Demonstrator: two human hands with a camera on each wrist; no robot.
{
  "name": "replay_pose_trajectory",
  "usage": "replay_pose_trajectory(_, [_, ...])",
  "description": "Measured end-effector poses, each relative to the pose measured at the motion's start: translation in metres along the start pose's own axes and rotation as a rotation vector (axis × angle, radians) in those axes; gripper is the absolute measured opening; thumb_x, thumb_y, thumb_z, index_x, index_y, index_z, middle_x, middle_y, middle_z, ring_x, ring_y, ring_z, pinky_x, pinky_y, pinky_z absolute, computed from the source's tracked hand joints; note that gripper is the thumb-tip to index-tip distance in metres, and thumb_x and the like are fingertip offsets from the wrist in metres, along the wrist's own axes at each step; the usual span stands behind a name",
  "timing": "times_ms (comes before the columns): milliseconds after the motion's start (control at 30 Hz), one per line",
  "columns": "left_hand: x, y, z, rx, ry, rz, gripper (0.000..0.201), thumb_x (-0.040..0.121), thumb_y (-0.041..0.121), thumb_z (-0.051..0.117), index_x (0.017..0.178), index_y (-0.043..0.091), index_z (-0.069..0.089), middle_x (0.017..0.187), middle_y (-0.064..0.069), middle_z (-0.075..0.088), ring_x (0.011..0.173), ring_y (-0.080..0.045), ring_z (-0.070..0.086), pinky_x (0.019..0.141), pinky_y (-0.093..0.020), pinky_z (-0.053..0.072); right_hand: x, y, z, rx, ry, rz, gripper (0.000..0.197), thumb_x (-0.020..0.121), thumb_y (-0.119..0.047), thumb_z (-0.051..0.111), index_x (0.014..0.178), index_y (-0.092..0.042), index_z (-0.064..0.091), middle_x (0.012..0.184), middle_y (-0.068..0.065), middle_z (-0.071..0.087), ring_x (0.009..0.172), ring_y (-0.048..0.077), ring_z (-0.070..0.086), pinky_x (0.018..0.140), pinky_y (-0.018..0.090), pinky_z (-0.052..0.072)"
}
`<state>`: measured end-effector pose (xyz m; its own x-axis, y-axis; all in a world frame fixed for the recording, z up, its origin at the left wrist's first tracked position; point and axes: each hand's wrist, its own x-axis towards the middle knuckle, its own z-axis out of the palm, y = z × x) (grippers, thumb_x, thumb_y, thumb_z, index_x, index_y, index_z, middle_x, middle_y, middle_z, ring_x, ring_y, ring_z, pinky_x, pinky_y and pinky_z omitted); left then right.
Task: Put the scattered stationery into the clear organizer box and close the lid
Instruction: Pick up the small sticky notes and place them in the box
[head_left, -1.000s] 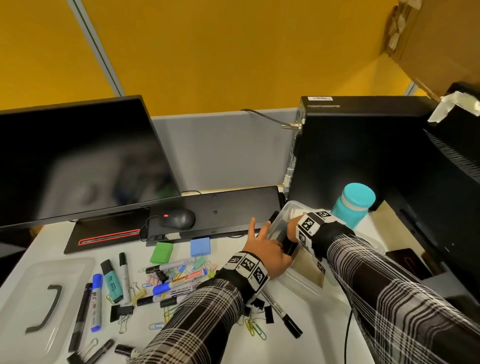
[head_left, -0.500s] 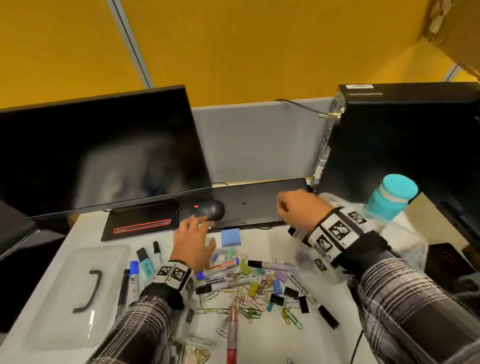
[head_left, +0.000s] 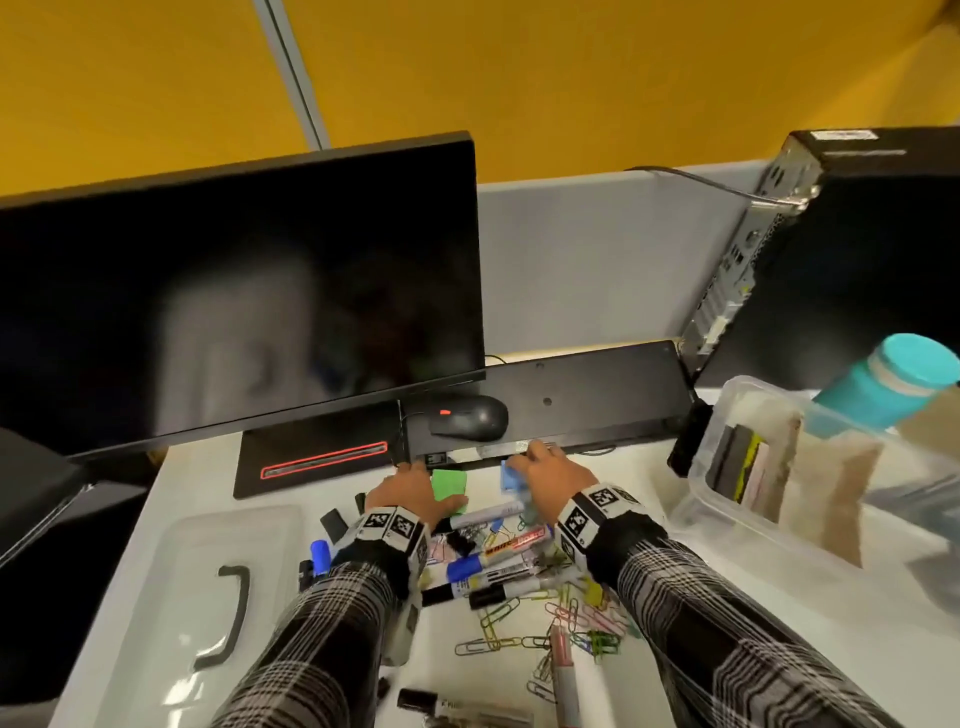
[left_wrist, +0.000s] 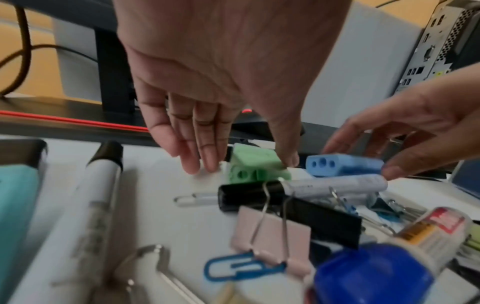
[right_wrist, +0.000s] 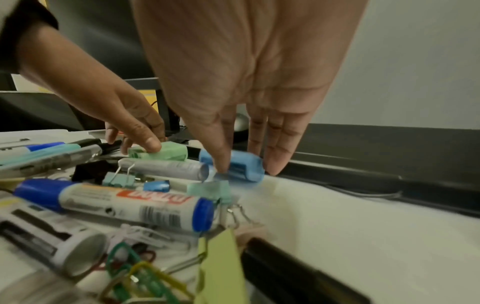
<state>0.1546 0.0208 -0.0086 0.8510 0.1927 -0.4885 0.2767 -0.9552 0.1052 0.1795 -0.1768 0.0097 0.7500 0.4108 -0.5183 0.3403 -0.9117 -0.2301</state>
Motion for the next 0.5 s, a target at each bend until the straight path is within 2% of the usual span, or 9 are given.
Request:
replay_pose_trajectory(67, [0.003, 0.0, 0.004, -0.021, -0.014, 0.012, 0.079, 0.075, 0.068, 0.056, 0.132, 0.015, 0.041, 0.131, -0.007, 0.053, 0.115, -0.026, 0.056, 0.094, -0.04, 0.047, 0.004, -0.004, 0.004, 0.003, 0.008, 0.019, 0.067, 0.08, -0.011, 0.067, 0.137, -0.017, 0.033, 0.139, 0.009, 0.032, 0.129, 0.031, 0.033, 0.1, 0.046, 0.043])
replay_pose_trajectory(167, [0.004, -0.001, 0.002, -0.037, -0.025, 0.068, 0.06, 0.08, 0.056, 0.058, 0.124, 0.017, 0.048, 0.125, -0.005, 0.059, 0.111, -0.024, 0.058, 0.092, -0.035, 0.046, 0.008, -0.004, 0.009, 0.002, 0.04, 0.04, 0.05, 0.086, -0.01, 0.058, 0.132, -0.014, 0.04, 0.137, 0.01, 0.036, 0.126, 0.03, 0.038, 0.098, 0.044, 0.044])
replay_pose_trajectory(267, [0.0, -0.006, -0.001, -0.085, -0.01, 0.092, 0.053, 0.084, 0.047, 0.058, 0.126, 0.016, 0.046, 0.122, -0.006, 0.06, 0.11, -0.025, 0.058, 0.087, -0.032, 0.044, 0.002, -0.004, 0.006, 0.104, 0.072, 0.064, 0.042, 0.088, -0.011, 0.057, 0.128, -0.013, 0.044, 0.131, 0.011, 0.047, 0.119, 0.029, 0.048, 0.096, 0.039, 0.044])
replay_pose_trajectory(367, [-0.004, -0.015, -0.001, -0.225, 0.023, 0.089, 0.057, 0.085, 0.045, 0.058, 0.13, 0.016, 0.039, 0.123, -0.006, 0.06, 0.11, -0.026, 0.059, 0.088, -0.033, 0.045, -0.018, -0.001, -0.004, 0.349, 0.215, 0.044, 0.034, 0.09, -0.016, 0.057, 0.121, -0.015, 0.043, 0.114, 0.011, 0.06, 0.1, 0.027, 0.059, 0.078, 0.03, 0.045])
replay_pose_trajectory(433, [-0.008, -0.019, 0.0, -0.371, 0.048, 0.12, 0.047, 0.087, 0.042, 0.058, 0.121, 0.015, 0.04, 0.116, -0.008, 0.06, 0.102, -0.026, 0.06, 0.081, -0.033, 0.045, -0.039, 0.004, -0.015, 0.489, 0.316, -0.008, 0.028, 0.09, -0.02, 0.058, 0.111, -0.017, 0.04, 0.097, 0.006, 0.061, 0.081, 0.022, 0.059, 0.064, 0.025, 0.041])
replay_pose_trajectory(500, [-0.016, -0.02, -0.001, -0.499, 0.068, 0.18, 0.036, 0.09, 0.037, 0.056, 0.113, 0.014, 0.04, 0.108, -0.008, 0.059, 0.092, -0.024, 0.06, 0.076, -0.034, 0.045, -0.063, 0.013, -0.029, 0.613, 0.42, -0.075, 0.025, 0.09, -0.022, 0.06, 0.106, -0.022, 0.041, 0.094, 0.002, 0.062, 0.078, 0.019, 0.061, 0.062, 0.023, 0.044])
